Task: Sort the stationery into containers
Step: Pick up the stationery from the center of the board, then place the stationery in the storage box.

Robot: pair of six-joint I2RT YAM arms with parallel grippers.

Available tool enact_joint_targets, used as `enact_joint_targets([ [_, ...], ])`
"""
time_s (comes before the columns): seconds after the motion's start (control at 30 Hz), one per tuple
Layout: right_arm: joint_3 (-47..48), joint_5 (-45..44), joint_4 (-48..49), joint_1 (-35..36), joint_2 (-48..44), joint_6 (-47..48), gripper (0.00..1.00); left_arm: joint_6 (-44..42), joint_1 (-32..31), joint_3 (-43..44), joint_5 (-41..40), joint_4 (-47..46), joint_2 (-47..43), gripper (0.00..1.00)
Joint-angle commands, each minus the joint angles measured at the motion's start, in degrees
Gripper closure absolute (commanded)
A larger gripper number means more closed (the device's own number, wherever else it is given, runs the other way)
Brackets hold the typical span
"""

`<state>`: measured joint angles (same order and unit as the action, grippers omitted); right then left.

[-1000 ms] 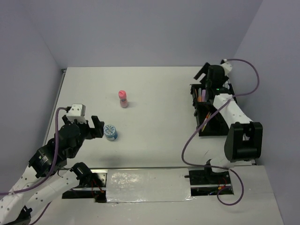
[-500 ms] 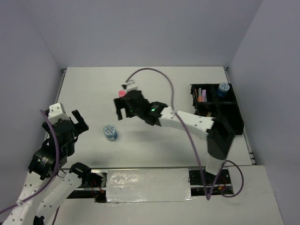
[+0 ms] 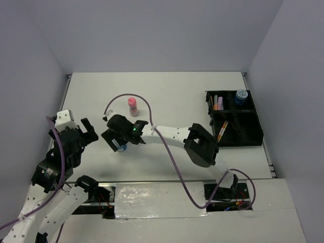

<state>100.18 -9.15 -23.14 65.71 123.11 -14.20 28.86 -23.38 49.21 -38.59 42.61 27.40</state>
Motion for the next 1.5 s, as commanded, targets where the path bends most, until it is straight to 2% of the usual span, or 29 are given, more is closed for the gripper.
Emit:
enact_joint_targets([
  [0.0,3.7,2.55,0.02,0.03,1.52,2.24,0.0,-1.44,0.26,0.54,1.32,-2.53,-0.06,0.01],
  [0.17,4.41,2.73,0.9,0.12,3.45,3.03,0.03,-1.97,0.26,0.36,2.38,-3.15,-0.41,0.01],
  [0.27,4.85,3.61,0.46,0.12,3.98,3.3,0.13,-2.14,0.26,0.27,2.64,-3.32,-0.68,0.01],
  [0.3,4.5,3.7,0.89,0.29,3.63,3.38,0.28,-2.14,0.26,0.18,2.9,-3.32,-0.59,0.01],
  [0.33,3.45,3.87,2.03,0.29,3.28,3.47,0.36,-2.14,0.26,0.18,2.99,-3.41,-0.68,0.01],
  [0.4,2.39,3.96,3.36,0.47,2.4,4.17,0.51,-2.41,0.26,0.1,3.43,-3.59,-0.59,0.01],
  [0.47,2.12,3.35,3.54,0.47,2.22,4.44,0.61,-2.58,0.26,0.1,3.69,-3.76,-0.68,0.01],
  [0.5,1.78,3.0,3.71,0.56,1.7,4.35,1.0,-2.67,0.26,0.01,3.87,-3.76,-0.68,0.01],
  [0.63,-2.08,-0.51,5.38,0.29,-3.39,4.26,1.0,-2.67,0.17,0.01,3.96,-3.76,-0.85,0.01],
  [0.73,-8.32,-7.97,5.82,-1.72,-13.3,3.57,1.0,-2.5,-0.26,0.01,3.7,-3.68,-1.21,0.01],
  [0.83,-18.77,-15.09,7.57,-10.65,-30.75,-0.81,1.0,-2.49,-0.71,0.1,3.43,-3.5,-1.64,0.01],
  [0.93,-27.89,-21.69,7.14,-19.01,-40.2,-4.78,1.0,-2.49,-1.06,0.1,3.34,-3.67,-2.08,0.01],
  [0.97,-29.94,-24.31,7.14,-24.35,-45.62,-7.4,1.0,-2.49,-1.23,0.1,3.43,-3.67,-2.35,0.01],
  [1.0,-33.61,-31.56,6.27,-27.01,-48.11,-9.25,1.0,-2.49,-1.32,0.01,3.35,-3.67,-2.44,0.01],
  [1.07,-37.06,-37.14,6.95,-35.51,-53.12,-12.42,1.0,-2.49,-1.58,0.01,3.26,-3.5,-2.44,0.01],
  [1.1,-40.12,-41.43,8.96,-38.35,-54.02,-13.22,1.0,-2.41,-1.67,0.09,3.34,-3.5,-2.52,0.01],
  [1.2,-42.25,-43.58,11.69,-47.83,-53.59,-15.25,1.0,-2.49,-1.85,0.09,3.52,-3.59,-2.61,0.01],
  [1.27,-42.79,-41.93,16.95,-53.81,-51.75,-14.02,1.0,-2.49,-2.28,0.01,3.43,-3.67,-2.79,0.01],
  [1.33,-42.44,-42.53,20.04,-56.82,-48.6,-12.35,1.0,-2.49,-2.72,0.01,3.43,-3.59,-2.79,0.01],
  [1.4,-40.6,-40.09,21.9,-61.46,-46.31,-11.56,1.0,-2.32,-3.34,0.09,3.26,-3.5,-2.79,0.01],
  [1.47,-39.19,-37.97,24.87,-63.24,-43.23,-9.9,1.0,-2.32,-3.78,0.09,3.08,-3.41,-2.88,0.01],
])
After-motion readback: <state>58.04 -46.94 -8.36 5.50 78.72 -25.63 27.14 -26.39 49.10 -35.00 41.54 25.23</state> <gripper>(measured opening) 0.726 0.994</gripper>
